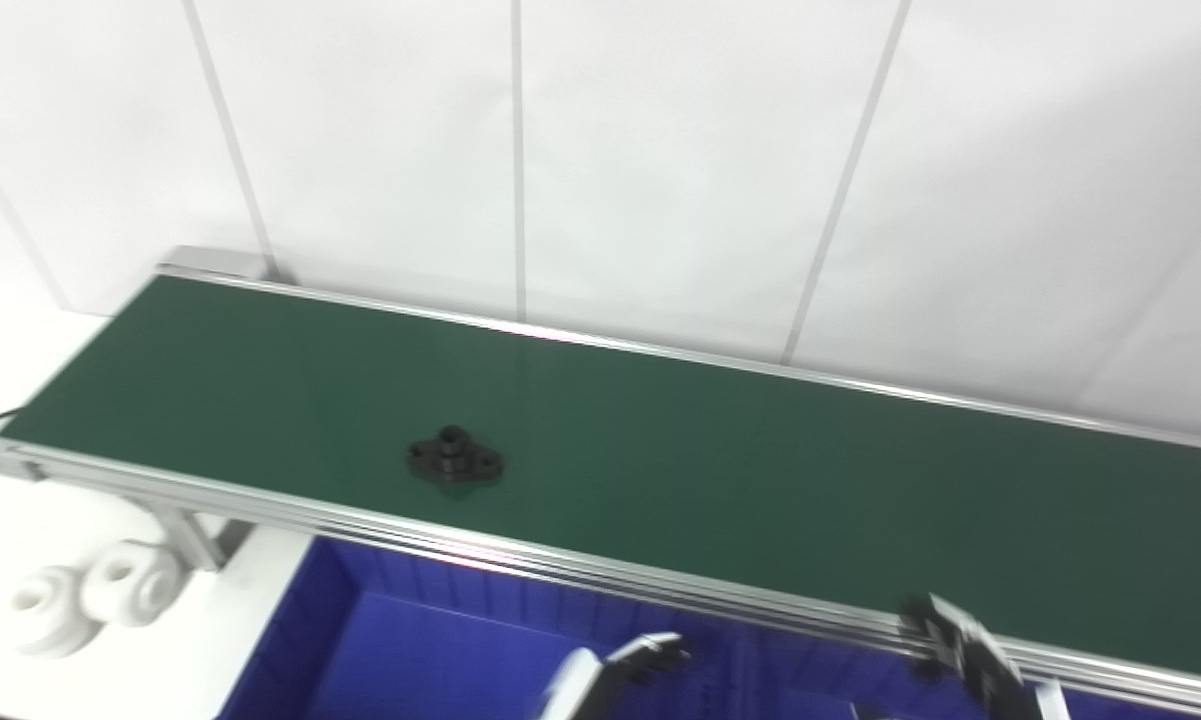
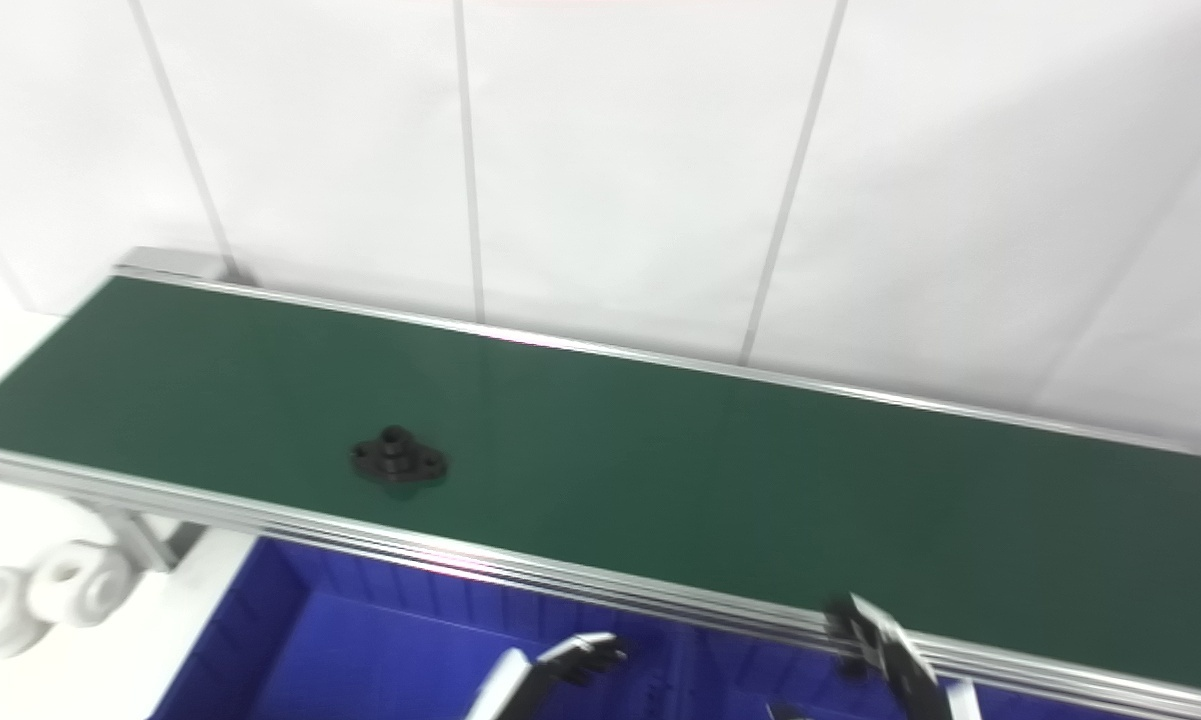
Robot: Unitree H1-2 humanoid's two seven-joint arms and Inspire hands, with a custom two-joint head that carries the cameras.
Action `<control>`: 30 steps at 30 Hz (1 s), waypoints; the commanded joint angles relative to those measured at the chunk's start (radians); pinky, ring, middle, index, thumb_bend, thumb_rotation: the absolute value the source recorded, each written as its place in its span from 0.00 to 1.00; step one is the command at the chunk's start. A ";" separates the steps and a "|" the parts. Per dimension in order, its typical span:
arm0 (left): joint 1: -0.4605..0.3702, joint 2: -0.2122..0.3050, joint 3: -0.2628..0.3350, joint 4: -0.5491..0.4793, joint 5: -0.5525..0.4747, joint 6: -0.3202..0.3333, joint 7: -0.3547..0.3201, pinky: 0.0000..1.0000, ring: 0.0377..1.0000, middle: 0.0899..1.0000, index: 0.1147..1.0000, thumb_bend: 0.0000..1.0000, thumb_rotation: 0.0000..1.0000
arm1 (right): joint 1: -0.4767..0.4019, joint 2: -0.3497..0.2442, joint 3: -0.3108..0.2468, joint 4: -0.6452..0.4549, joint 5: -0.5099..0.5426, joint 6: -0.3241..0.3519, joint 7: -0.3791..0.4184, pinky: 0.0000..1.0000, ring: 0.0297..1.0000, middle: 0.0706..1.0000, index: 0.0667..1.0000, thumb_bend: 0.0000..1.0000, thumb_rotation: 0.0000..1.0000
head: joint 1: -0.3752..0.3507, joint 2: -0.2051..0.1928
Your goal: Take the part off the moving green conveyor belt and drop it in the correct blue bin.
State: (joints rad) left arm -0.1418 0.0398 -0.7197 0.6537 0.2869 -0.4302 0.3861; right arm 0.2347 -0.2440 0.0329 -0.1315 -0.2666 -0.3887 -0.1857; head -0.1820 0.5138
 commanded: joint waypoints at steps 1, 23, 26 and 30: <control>-0.020 0.014 -0.007 -0.044 -0.015 -0.040 0.008 0.73 0.77 0.77 0.77 0.65 0.25 | -0.031 0.000 -0.010 -0.086 -0.056 0.062 0.032 0.64 0.72 0.74 0.75 0.74 0.30 | 0.000 0.001; -0.032 0.116 0.064 -0.144 -0.095 -0.040 -0.129 0.70 0.74 0.76 0.77 0.68 0.20 | -0.438 0.051 0.128 -0.078 -0.338 0.575 0.318 0.66 0.72 0.75 0.76 0.75 0.28 | -0.215 0.102; -0.034 0.119 0.072 -0.147 -0.095 -0.040 -0.158 0.70 0.74 0.76 0.77 0.69 0.23 | -0.492 0.044 0.151 -0.035 -0.368 0.596 0.335 0.64 0.71 0.74 0.75 0.76 0.27 | -0.214 0.113; -0.031 0.120 0.093 -0.157 -0.112 -0.040 -0.219 0.71 0.74 0.76 0.77 0.71 0.28 | -0.551 0.039 0.178 0.011 -0.400 0.629 0.364 0.64 0.71 0.75 0.76 0.77 0.28 | -0.218 0.125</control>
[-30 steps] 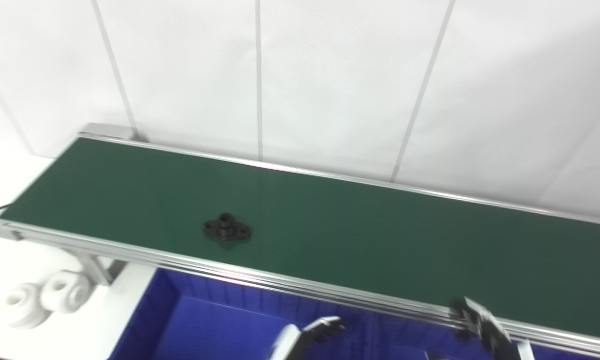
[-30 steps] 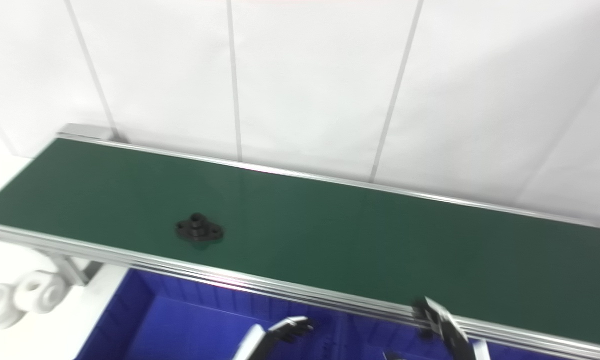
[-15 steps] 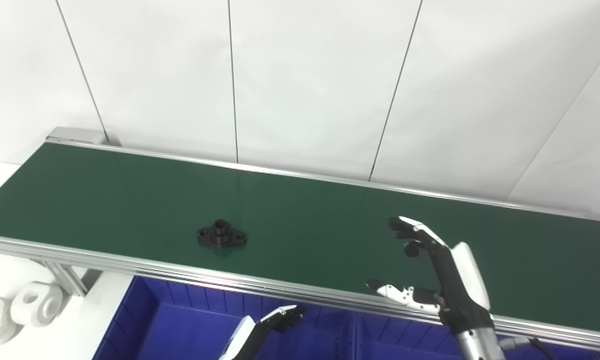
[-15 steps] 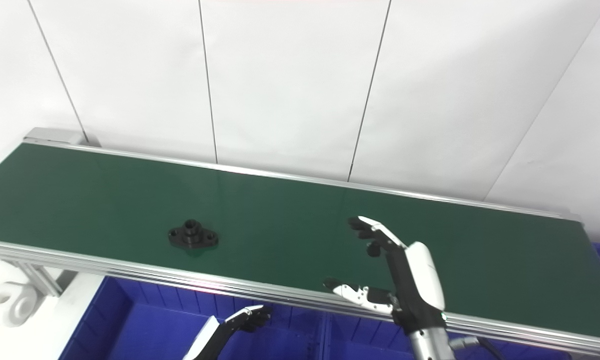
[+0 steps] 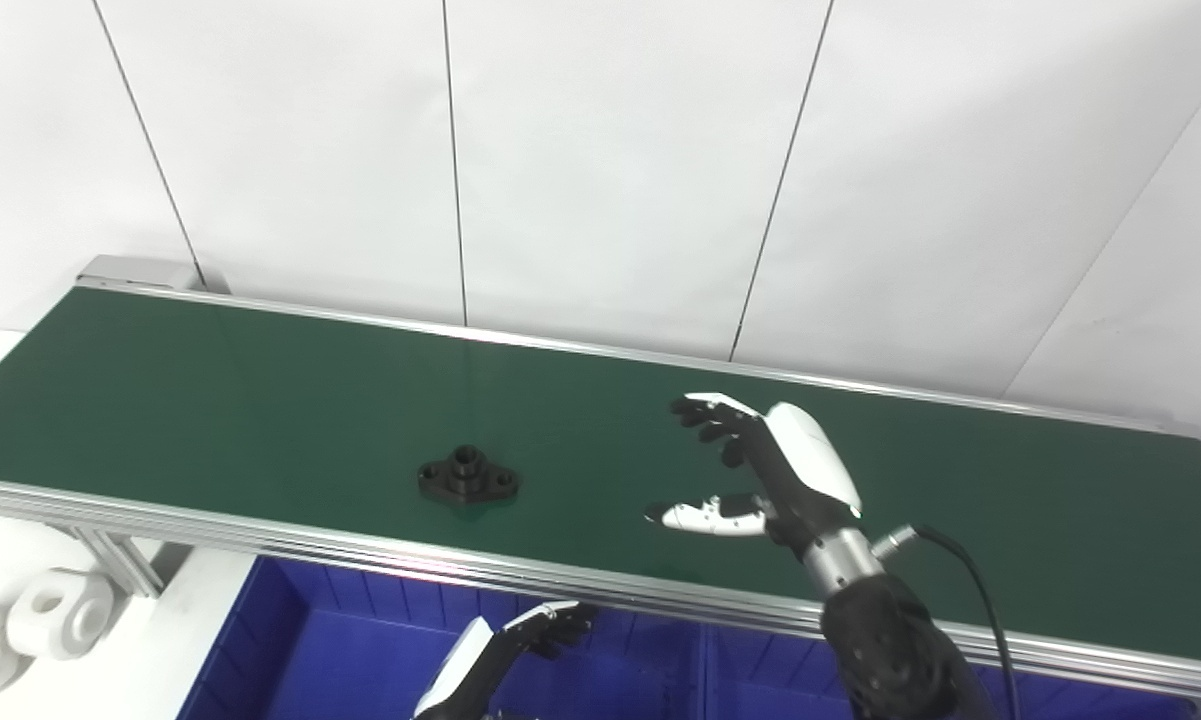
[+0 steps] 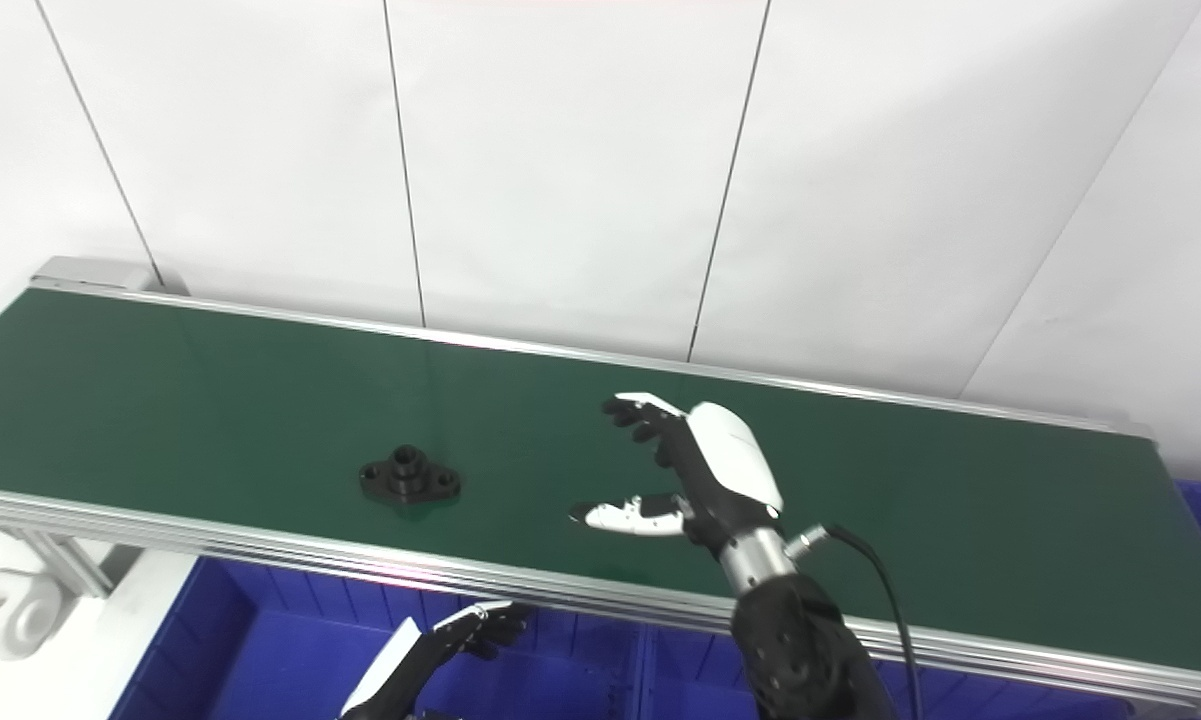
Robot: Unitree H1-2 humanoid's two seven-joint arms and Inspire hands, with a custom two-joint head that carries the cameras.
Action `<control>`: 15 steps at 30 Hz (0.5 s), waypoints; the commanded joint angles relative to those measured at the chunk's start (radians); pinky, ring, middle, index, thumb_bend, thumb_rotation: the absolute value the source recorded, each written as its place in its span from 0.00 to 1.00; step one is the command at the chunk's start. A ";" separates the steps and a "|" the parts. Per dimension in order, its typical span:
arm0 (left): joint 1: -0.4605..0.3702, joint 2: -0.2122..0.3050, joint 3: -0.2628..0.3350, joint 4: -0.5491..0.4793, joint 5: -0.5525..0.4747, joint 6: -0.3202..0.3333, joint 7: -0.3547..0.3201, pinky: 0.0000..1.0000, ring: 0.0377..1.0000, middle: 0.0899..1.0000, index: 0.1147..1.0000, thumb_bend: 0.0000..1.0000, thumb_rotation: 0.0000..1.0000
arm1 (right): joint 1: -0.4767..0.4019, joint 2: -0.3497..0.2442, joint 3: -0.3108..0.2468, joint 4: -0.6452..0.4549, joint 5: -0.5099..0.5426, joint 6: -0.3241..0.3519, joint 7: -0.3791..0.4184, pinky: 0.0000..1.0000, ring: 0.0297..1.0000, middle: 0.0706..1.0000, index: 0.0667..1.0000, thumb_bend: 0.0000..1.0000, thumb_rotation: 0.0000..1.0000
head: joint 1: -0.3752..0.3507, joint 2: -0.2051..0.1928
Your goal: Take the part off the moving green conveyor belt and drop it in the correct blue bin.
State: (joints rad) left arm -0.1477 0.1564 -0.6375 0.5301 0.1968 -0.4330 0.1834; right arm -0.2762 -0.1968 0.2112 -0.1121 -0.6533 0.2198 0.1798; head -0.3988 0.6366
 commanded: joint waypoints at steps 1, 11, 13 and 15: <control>-0.026 0.006 0.014 -0.036 -0.025 -0.037 -0.035 0.71 0.74 0.76 0.77 0.71 0.28 | -0.061 -0.009 0.011 0.017 -0.020 0.019 0.005 0.64 0.71 0.75 0.76 0.77 0.28 | -0.005 0.004; -0.028 0.007 0.055 -0.045 -0.049 -0.037 -0.157 0.70 0.73 0.74 0.74 0.71 0.24 | -0.228 0.006 0.097 0.213 -0.079 0.064 0.041 0.69 0.75 0.78 0.76 0.78 0.27 | -0.016 0.019; -0.027 0.003 0.065 -0.047 -0.050 -0.037 -0.174 0.69 0.73 0.74 0.74 0.70 0.24 | -0.263 0.009 0.110 0.250 -0.084 0.076 0.052 0.70 0.76 0.78 0.76 0.78 0.26 | -0.014 0.023; -0.026 0.001 0.072 -0.052 -0.051 -0.037 -0.190 0.69 0.73 0.75 0.75 0.69 0.23 | -0.292 0.009 0.122 0.286 -0.082 0.079 0.061 0.71 0.76 0.78 0.77 0.78 0.26 | -0.013 0.027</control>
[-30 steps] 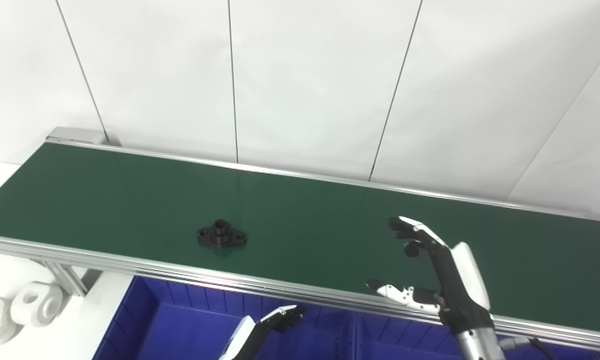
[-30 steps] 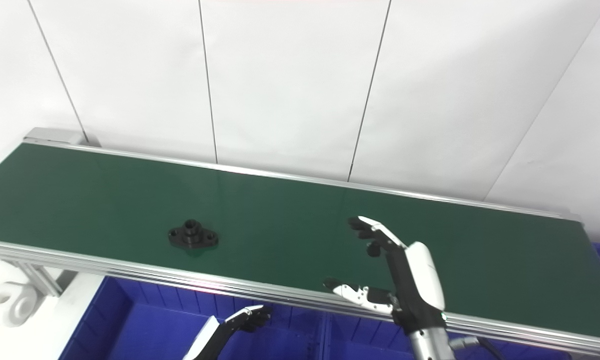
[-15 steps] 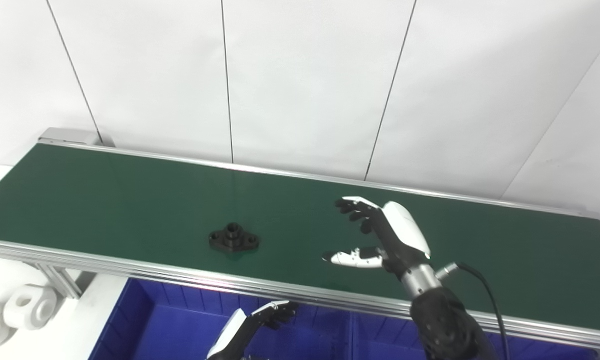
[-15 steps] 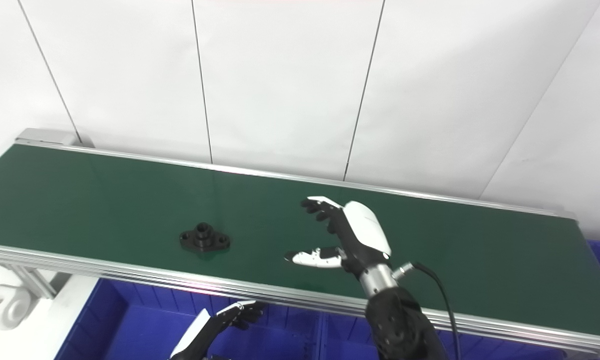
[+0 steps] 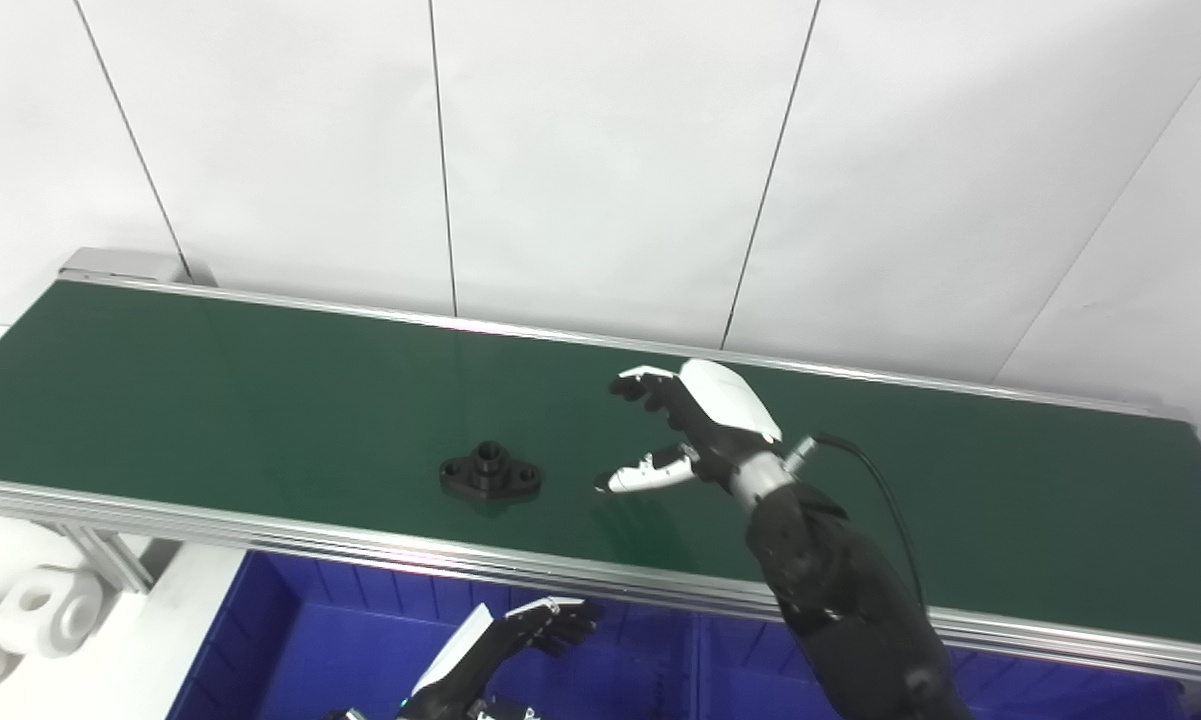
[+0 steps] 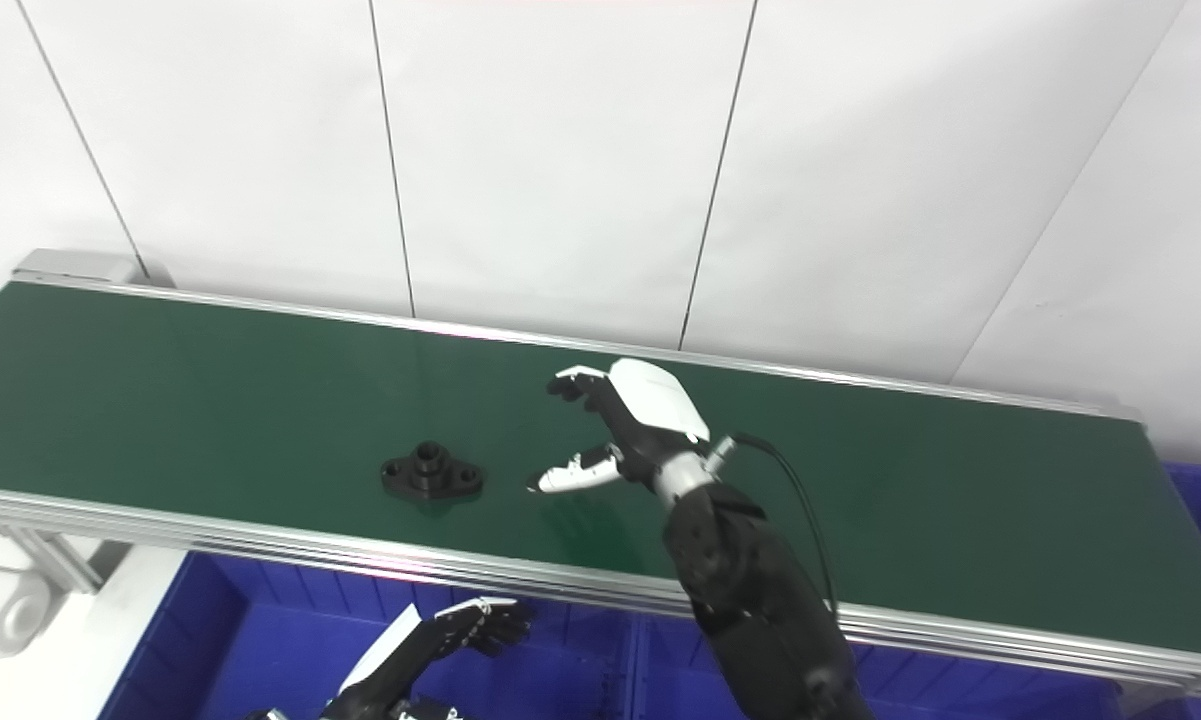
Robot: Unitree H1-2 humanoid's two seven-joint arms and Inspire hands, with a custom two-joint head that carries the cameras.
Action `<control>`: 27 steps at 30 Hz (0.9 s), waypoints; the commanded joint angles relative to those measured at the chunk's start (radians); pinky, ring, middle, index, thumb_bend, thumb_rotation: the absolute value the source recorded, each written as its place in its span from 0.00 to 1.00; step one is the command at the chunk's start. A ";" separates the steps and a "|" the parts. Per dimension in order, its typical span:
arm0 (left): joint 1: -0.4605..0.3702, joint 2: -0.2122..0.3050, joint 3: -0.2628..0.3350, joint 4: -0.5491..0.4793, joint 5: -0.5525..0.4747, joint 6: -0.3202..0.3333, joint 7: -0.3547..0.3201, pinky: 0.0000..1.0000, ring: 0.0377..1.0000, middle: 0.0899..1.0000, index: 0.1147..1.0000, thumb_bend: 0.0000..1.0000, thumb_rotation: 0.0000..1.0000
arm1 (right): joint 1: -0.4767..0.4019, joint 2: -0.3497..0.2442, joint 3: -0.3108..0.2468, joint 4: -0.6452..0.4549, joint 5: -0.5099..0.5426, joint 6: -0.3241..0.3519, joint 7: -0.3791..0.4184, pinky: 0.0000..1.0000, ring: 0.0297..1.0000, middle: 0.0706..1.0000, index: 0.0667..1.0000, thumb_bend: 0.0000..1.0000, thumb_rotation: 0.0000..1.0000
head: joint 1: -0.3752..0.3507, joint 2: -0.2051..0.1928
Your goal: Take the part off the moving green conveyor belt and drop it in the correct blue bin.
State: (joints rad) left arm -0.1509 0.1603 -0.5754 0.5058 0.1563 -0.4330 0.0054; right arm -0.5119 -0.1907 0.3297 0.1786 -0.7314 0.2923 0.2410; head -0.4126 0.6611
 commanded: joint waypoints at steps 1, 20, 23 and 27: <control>-0.022 -0.004 0.013 -0.029 -0.010 -0.037 -0.018 0.69 0.73 0.75 0.75 0.69 0.22 | -0.065 0.002 0.008 0.005 -0.002 0.008 0.003 0.71 0.76 0.78 0.77 0.78 0.26 | 0.002 0.002; -0.031 -0.024 0.003 -0.020 0.011 -0.037 -0.023 0.68 0.73 0.75 0.76 0.67 0.32 | -0.139 0.000 0.130 0.217 -0.039 -0.004 -0.031 0.67 0.73 0.76 0.77 0.77 0.25 | 0.036 0.016; -0.031 -0.025 0.000 -0.021 0.019 -0.037 -0.015 0.69 0.73 0.75 0.76 0.68 0.35 | -0.140 0.007 0.148 0.230 -0.049 0.004 -0.031 0.66 0.73 0.76 0.78 0.77 0.26 | 0.039 0.018; -0.026 -0.027 0.002 -0.028 0.019 -0.037 -0.015 0.68 0.73 0.75 0.76 0.69 0.38 | -0.138 0.020 0.166 0.256 -0.054 -0.016 -0.050 0.62 0.70 0.74 0.74 0.77 0.24 | 0.044 0.020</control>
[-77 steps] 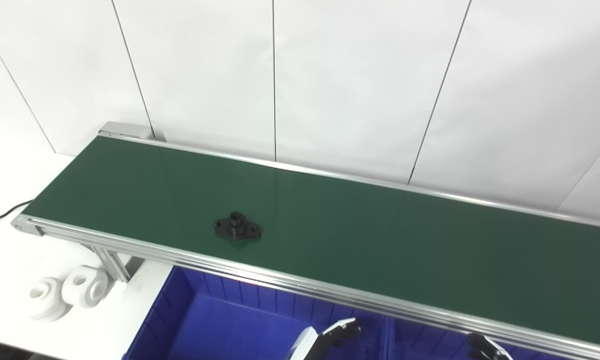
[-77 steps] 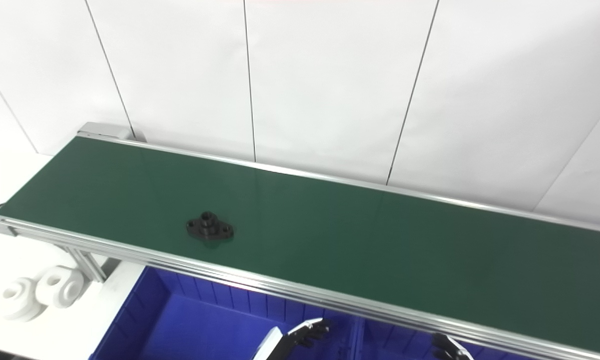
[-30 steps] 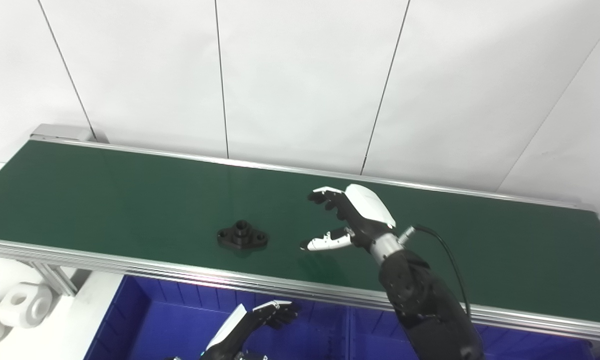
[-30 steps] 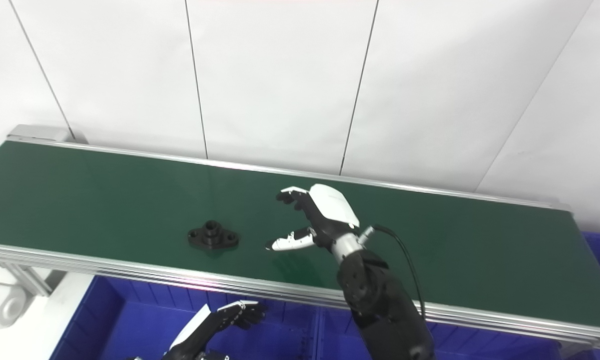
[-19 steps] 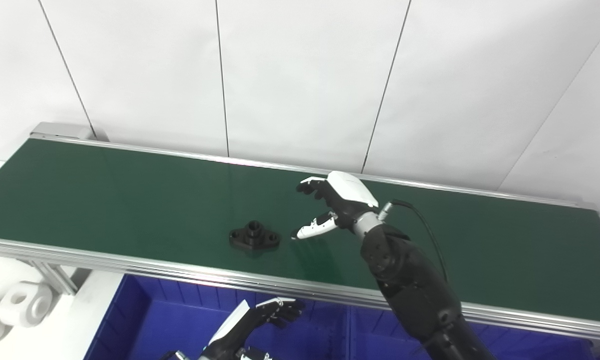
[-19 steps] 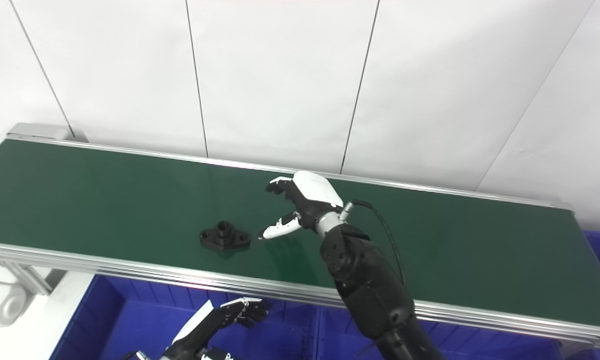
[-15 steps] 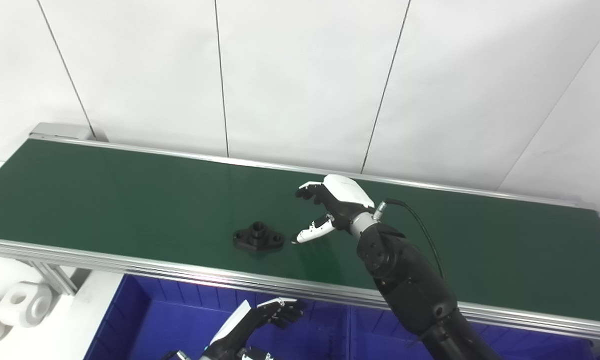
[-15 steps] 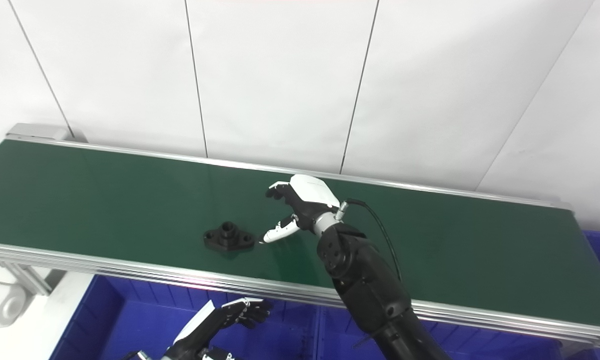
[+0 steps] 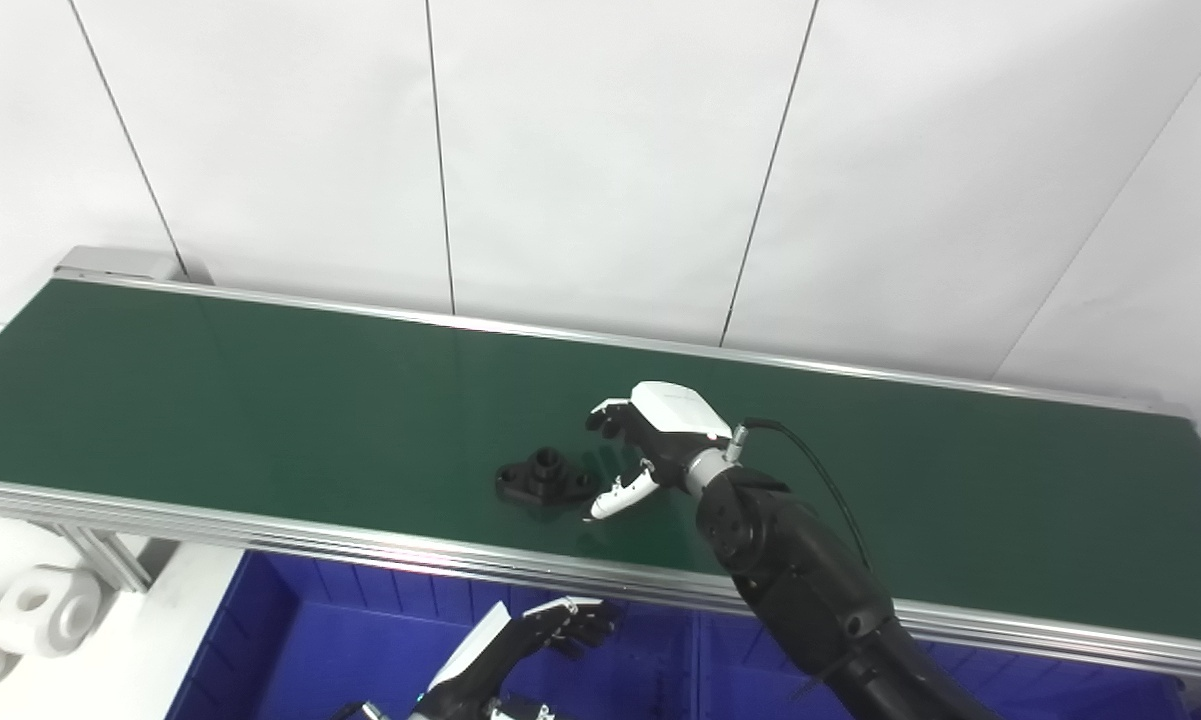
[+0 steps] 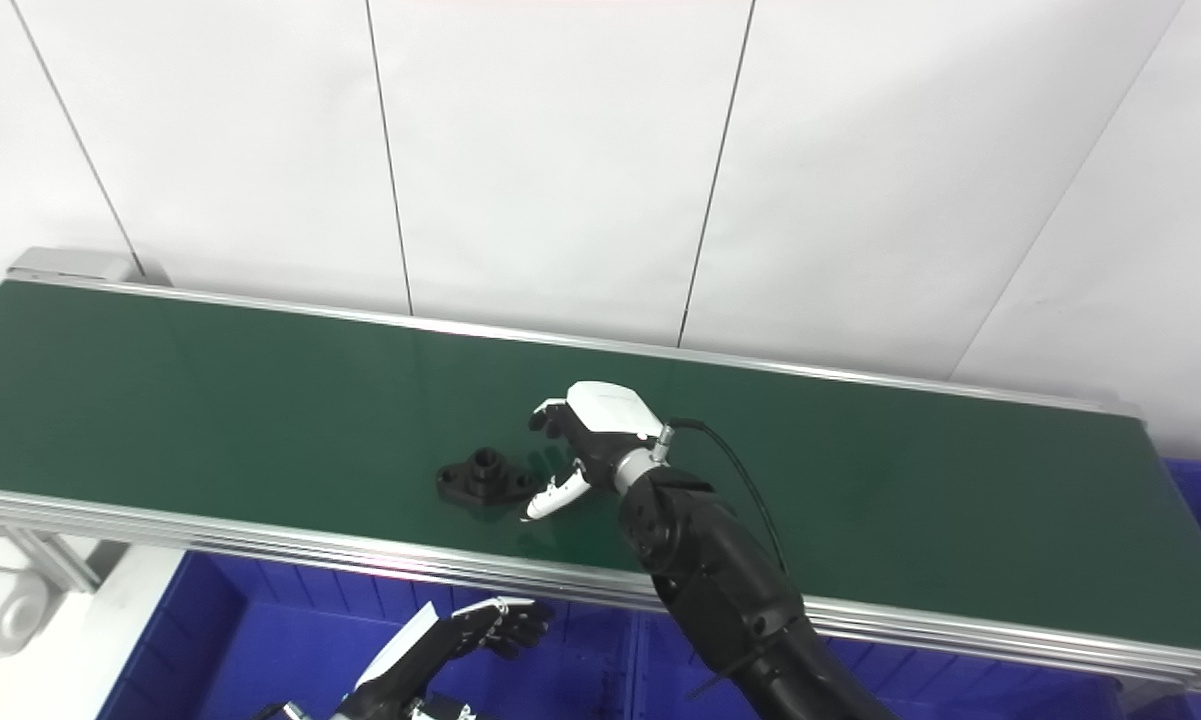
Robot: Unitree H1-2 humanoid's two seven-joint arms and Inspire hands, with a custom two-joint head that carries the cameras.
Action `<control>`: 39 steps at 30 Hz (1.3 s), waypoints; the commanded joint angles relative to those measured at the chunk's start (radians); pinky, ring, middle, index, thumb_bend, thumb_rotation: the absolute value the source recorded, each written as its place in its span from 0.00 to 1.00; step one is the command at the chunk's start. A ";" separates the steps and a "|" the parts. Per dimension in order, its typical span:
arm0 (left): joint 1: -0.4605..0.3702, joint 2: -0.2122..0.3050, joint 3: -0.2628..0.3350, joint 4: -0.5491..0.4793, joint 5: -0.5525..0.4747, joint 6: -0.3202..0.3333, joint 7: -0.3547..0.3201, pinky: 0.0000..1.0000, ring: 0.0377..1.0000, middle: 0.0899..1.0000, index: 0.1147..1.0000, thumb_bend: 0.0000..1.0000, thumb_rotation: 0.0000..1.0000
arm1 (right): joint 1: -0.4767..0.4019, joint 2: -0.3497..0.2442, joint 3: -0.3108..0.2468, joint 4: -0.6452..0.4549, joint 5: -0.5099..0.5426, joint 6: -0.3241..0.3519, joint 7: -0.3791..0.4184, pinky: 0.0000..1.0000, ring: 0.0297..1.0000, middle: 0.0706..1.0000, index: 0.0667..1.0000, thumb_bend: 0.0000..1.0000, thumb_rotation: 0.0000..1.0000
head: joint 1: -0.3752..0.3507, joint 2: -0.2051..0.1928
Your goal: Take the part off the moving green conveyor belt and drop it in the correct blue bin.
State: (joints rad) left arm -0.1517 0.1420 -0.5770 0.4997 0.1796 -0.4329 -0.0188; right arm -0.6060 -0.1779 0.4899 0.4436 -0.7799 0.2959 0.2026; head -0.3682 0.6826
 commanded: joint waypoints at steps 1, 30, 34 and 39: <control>-0.024 -0.010 0.005 -0.022 -0.004 -0.037 0.009 0.69 0.74 0.76 0.76 0.70 0.39 | -0.044 0.011 0.009 -0.003 -0.003 -0.025 -0.013 0.64 0.72 0.76 0.76 0.77 0.23 | 0.001 -0.001; -0.020 -0.039 0.019 -0.037 0.017 -0.037 0.004 0.70 0.74 0.75 0.76 0.69 0.38 | 0.031 -0.007 0.125 0.035 -0.046 -0.124 -0.151 0.36 0.42 0.48 0.59 0.62 0.05 | 0.034 0.033; -0.021 -0.042 0.020 -0.038 0.023 -0.037 0.009 0.69 0.73 0.75 0.75 0.68 0.36 | 0.041 -0.014 0.136 0.043 -0.063 -0.149 -0.197 0.25 0.30 0.38 0.49 0.53 0.00 | 0.036 0.036; -0.020 -0.043 0.023 -0.038 0.022 -0.037 0.008 0.68 0.73 0.74 0.75 0.68 0.35 | 0.035 -0.033 0.167 0.037 -0.114 -0.143 -0.198 0.15 0.19 0.38 0.46 0.53 0.00 | 0.033 0.036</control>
State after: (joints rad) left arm -0.1511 0.1114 -0.5618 0.4920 0.2021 -0.4329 -0.0177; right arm -0.5723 -0.2115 0.6317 0.4771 -0.8713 0.1795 -0.0217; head -0.3359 0.7179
